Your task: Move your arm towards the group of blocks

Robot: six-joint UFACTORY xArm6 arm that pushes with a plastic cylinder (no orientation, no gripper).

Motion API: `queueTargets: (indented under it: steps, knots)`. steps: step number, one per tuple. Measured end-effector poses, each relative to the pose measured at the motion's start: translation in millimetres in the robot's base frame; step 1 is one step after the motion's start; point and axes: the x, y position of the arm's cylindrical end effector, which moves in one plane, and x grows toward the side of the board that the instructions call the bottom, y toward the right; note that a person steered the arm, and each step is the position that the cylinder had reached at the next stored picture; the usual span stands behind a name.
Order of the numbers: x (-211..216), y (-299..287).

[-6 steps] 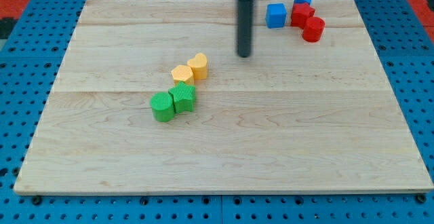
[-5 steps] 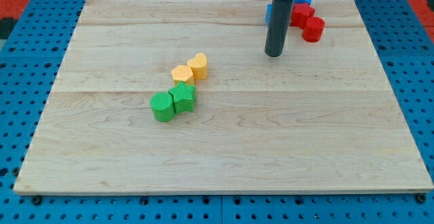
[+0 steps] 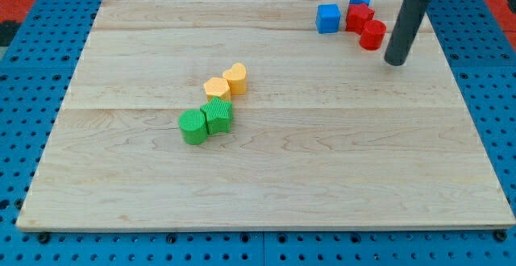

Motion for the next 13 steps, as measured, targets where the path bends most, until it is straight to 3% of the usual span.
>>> queueTargets:
  steps: [1, 2, 5, 8, 9, 10, 11, 12, 13]
  knots:
    - [-34, 84]
    - [-57, 103]
    - [-134, 105]
    - [-148, 108]
    - [-110, 113]
    - [-44, 114]
    - [-15, 99]
    - [23, 65]
    - [103, 5]
